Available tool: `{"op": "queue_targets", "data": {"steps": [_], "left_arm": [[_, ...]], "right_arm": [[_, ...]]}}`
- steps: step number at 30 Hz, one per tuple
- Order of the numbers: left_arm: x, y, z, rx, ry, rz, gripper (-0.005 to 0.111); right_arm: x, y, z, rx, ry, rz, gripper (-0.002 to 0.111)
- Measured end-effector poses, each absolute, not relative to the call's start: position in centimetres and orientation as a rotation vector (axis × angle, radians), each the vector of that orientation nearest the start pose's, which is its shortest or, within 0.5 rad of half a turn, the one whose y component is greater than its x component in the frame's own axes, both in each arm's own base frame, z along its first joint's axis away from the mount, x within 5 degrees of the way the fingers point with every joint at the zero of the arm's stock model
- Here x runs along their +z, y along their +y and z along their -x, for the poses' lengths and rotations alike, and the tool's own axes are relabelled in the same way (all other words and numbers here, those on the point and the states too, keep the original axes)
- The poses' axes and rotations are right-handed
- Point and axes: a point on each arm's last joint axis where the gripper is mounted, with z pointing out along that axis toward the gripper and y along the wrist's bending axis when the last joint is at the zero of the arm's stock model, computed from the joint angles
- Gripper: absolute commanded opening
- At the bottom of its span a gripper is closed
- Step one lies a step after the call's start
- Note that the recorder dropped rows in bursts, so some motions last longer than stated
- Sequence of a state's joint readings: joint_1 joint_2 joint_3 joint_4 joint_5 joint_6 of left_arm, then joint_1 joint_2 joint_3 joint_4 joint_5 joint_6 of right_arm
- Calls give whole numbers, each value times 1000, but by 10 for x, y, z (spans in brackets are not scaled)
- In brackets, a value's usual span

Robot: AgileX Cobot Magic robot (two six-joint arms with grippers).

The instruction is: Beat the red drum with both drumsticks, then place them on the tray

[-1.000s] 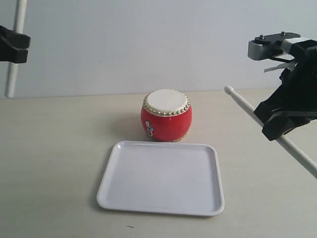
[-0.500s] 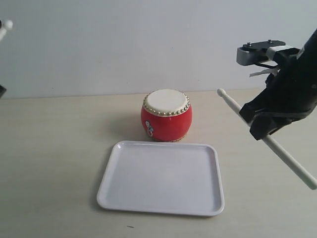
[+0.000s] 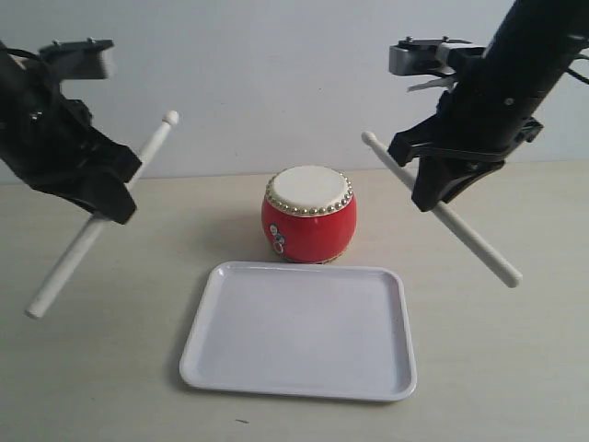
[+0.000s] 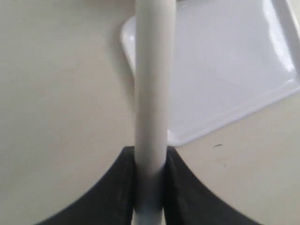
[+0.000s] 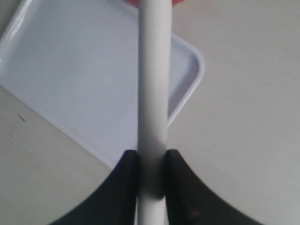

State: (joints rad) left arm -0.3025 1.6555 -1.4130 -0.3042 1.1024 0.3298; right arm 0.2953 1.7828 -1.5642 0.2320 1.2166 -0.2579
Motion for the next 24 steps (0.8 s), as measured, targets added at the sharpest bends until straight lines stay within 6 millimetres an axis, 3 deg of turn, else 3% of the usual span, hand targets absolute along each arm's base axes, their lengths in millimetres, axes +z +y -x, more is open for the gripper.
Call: {"op": "queue_targets", "data": {"steps": [3,8,16,24], "left_arm": [[279,-139,-334,-473,2770,-757,0],[259,-151,-353,-509,2827,-760,0],[251,-158,-370,-519,2836,-738,0],[239,-162,-374,-547,2850,-776,0]], "right_arm": [[288,145,-355,345,2814,754,0],[274,167,-370,344,2829,766,0],[251,173,-382,345,2891,728,0],[242,175,-385,342,2913,722,0]]}}
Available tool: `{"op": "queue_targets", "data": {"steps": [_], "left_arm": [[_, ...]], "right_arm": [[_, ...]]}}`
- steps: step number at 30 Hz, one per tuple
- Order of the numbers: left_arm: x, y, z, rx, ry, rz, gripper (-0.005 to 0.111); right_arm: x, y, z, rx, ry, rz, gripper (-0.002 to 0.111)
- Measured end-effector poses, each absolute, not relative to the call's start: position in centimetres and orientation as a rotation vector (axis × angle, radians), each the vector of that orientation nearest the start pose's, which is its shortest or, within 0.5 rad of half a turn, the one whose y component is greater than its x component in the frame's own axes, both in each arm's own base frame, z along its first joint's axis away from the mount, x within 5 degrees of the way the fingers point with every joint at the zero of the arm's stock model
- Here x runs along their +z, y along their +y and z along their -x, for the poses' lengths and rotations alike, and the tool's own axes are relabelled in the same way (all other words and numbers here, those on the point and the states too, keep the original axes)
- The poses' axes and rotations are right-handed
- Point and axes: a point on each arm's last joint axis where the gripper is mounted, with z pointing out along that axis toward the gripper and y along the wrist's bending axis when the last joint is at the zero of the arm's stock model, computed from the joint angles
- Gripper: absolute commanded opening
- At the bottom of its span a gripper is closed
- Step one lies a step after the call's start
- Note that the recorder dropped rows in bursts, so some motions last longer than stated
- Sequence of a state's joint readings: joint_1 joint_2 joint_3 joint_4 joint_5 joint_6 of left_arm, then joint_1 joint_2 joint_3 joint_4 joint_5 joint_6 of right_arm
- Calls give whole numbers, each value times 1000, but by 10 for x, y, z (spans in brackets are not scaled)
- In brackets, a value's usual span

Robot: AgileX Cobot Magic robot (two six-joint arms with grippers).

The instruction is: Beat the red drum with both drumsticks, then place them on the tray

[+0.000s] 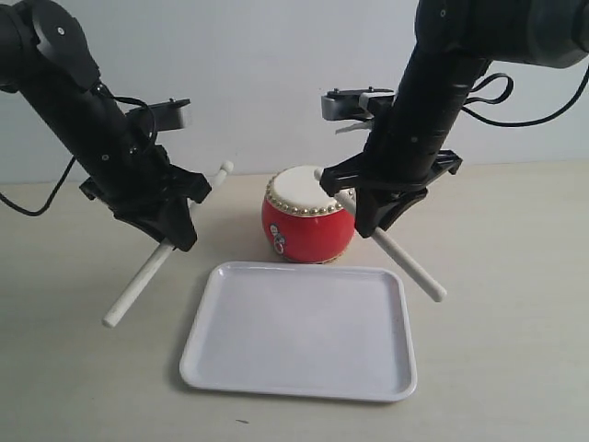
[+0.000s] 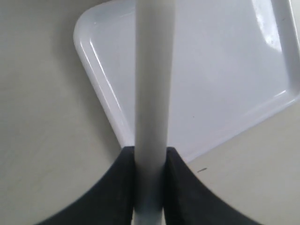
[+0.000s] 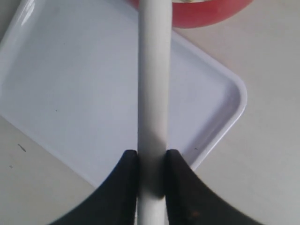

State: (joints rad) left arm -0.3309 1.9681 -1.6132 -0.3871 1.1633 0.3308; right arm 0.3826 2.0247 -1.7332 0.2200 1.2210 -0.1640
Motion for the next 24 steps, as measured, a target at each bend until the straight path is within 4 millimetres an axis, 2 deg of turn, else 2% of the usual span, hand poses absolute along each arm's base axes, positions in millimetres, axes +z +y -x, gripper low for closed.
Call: {"op": "queue_targets", "data": {"steps": [10,14,18,24], "left_arm": [[238,-162,-377,-508,2793,-877,0],[237,-156,-378,-418,2794,-930,0],[236,-144,-381,-401,2811,-921,0],[234,-139,-383,-394,2818,-924,0]], "right_arm": [[243,171,-386,271,2912,729,0],[249,170,-390,234,2885,736,0],[250,168,-391,198,2880,745,0],[239,169,-394,184,2904,752,0]]}}
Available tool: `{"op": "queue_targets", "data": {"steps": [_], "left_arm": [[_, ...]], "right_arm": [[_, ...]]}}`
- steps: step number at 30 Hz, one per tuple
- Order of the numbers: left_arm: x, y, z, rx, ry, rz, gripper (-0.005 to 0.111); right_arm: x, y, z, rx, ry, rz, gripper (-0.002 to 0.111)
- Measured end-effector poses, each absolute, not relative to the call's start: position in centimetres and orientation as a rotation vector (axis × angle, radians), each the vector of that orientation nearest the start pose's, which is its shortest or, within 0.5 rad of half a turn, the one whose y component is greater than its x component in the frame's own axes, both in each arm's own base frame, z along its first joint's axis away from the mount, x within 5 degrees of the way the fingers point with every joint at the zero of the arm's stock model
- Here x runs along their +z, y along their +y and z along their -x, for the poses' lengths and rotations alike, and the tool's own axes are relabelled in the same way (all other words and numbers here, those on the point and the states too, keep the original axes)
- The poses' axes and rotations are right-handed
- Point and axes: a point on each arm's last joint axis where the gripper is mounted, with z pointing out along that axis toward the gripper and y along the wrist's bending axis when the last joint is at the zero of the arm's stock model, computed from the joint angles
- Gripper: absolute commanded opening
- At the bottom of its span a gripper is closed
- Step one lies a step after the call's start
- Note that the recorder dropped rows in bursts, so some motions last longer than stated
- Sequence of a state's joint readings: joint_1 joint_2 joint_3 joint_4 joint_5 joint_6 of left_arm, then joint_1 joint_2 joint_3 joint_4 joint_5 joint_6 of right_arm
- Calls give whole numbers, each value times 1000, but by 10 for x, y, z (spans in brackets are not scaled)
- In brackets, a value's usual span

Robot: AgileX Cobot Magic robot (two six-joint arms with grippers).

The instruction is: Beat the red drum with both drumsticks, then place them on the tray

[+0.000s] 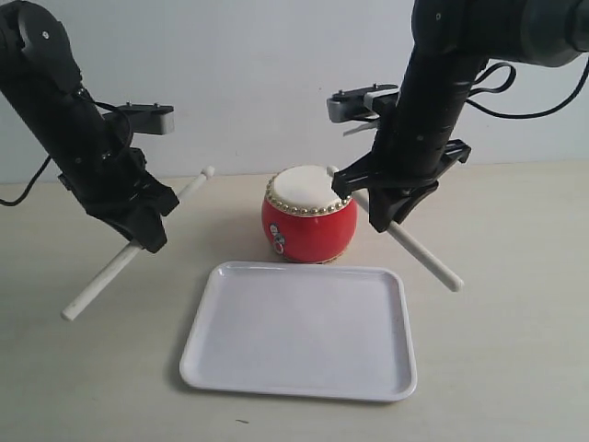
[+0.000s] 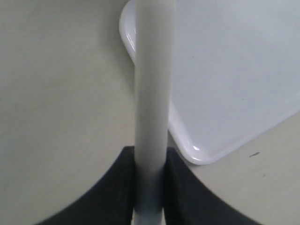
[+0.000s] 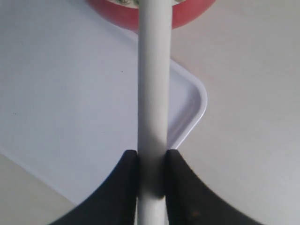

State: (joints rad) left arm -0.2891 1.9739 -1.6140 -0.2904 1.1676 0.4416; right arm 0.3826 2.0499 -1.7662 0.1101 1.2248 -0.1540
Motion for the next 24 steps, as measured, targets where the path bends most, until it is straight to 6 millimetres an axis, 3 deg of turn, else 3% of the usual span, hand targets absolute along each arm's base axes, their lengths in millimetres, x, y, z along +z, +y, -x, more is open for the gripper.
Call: {"op": "queue_targets", "data": {"steps": [6,13,15,17,24], "left_arm": [[228,-140,-384,-402,2832,-929,0],[219,-141,-386,-408,2852,-932,0],[216,-141,-387,-409,2860,-933,0],[214,-141,-387,-410,2865,-934,0],[212,-141,-386,-412,2878,-945,0]], "right_arm": [[231,170,-398,182,2919,755,0],[275,175,-409,212,2765,725,0],[276,176,-410,213,2761,724,0],[266,176,-412,203,2782,729,0],[203,175,-414,157,2955,767,0]]}}
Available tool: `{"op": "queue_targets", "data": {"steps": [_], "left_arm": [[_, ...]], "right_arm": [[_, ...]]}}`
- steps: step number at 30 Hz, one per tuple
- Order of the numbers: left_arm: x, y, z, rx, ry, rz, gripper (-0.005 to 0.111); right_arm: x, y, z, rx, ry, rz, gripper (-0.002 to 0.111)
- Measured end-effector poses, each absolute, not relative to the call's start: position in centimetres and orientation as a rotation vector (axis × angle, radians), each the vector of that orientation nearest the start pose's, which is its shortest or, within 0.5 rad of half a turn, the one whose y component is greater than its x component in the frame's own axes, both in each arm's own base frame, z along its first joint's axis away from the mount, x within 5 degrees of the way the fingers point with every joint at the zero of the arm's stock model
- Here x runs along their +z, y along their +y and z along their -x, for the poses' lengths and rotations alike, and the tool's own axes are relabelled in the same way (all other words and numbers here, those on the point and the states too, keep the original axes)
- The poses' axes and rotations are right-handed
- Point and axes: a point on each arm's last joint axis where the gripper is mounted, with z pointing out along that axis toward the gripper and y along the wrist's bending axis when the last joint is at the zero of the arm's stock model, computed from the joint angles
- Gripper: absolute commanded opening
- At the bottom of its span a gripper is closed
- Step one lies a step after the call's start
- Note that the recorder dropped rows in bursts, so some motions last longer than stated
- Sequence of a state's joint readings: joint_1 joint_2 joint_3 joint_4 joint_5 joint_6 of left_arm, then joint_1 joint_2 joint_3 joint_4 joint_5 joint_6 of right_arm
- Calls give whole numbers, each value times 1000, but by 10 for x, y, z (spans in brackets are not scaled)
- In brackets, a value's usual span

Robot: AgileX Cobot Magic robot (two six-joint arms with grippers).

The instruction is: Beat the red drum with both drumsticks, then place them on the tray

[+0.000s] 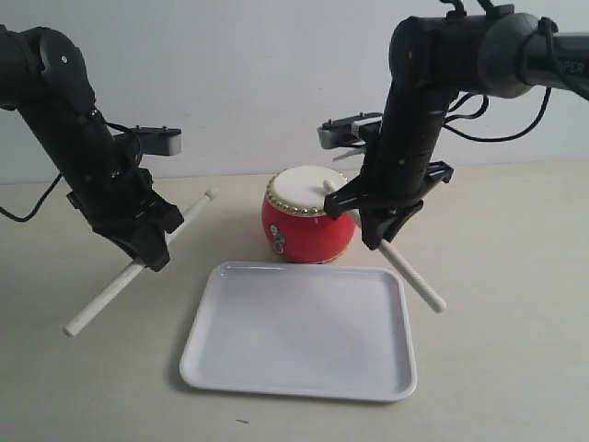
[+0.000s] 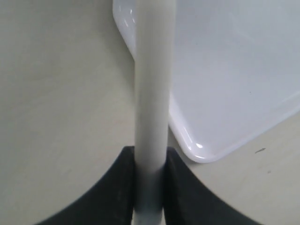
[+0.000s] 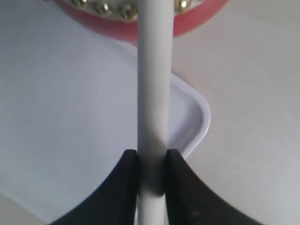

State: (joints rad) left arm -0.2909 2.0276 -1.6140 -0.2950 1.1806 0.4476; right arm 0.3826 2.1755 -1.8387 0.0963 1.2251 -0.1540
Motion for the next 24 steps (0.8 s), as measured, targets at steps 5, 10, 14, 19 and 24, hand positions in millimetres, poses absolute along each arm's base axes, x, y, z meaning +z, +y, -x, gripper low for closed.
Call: {"op": "queue_targets", "data": {"steps": [5,10,14,19,24], "left_arm": [[212,-141,-386,-415,2886,-949,0],[215,-145,-387,-422,2849,-1003,0],[227,-157,-393,-427,2741,-1113,0],[252,-171,-404,-429,2567,-1223,0],[249,-176,-417,-411,2501,-1288,0]], "right_arm": [[215,173,-412,132,2924,770,0],[272,167,-400,141,2790,744,0],[282,158,-394,81,2774,745,0],[256,148,-389,36,2863,772,0],[245,139,-387,16,2902,791,0]]}}
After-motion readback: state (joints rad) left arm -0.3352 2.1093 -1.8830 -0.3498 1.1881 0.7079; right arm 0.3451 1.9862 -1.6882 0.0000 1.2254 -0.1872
